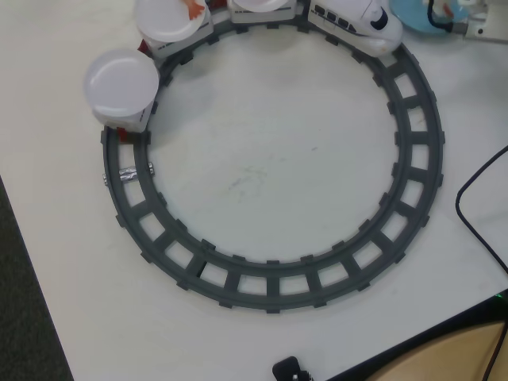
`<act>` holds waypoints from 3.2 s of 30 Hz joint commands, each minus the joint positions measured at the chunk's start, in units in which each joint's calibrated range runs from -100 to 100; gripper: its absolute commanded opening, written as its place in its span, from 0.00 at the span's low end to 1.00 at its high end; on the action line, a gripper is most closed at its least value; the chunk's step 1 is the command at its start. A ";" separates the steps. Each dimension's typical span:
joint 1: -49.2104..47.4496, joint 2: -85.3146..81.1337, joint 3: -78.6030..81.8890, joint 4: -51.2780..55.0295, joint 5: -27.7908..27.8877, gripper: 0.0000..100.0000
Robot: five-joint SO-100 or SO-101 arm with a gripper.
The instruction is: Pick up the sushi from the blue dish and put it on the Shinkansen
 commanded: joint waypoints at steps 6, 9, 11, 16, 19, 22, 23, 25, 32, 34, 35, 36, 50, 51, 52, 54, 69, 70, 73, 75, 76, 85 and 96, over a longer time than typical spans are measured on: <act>2.19 6.03 -6.61 -3.71 3.49 0.33; 2.72 6.61 -6.61 -4.48 4.38 0.26; 2.72 6.86 -6.61 -4.57 4.59 0.17; 2.72 6.95 -6.43 -5.34 4.06 0.06; 2.72 6.95 -6.16 -7.56 4.38 0.04; 2.81 6.03 -5.98 -8.68 4.48 0.02; 2.99 5.44 -5.98 -8.76 4.48 0.02; 3.60 2.60 -5.44 -8.85 4.48 0.02; 2.99 -14.43 7.93 -8.85 4.38 0.02; 2.99 -20.28 13.41 -8.85 4.01 0.02; 2.99 -23.03 16.28 -8.85 3.96 0.02; 2.90 -25.37 19.33 -8.93 3.91 0.02; -3.35 -46.58 52.64 -25.54 10.20 0.02; -3.44 -48.75 54.34 -26.13 12.03 0.02; -3.53 -51.17 56.14 -26.39 13.45 0.02; -3.62 -56.35 59.28 -26.65 14.66 0.02; -9.07 -96.69 63.23 -20.74 15.44 0.02; -10.04 -97.85 63.23 -20.74 15.44 0.02; -11.89 -99.78 63.23 -20.83 15.44 0.02; -12.24 -100.03 63.23 -20.83 15.44 0.02; -11.98 -100.03 63.23 -20.83 15.44 0.02; -12.16 -100.78 72.03 -21.51 15.44 0.02; -12.24 -100.78 73.73 -21.51 15.44 0.02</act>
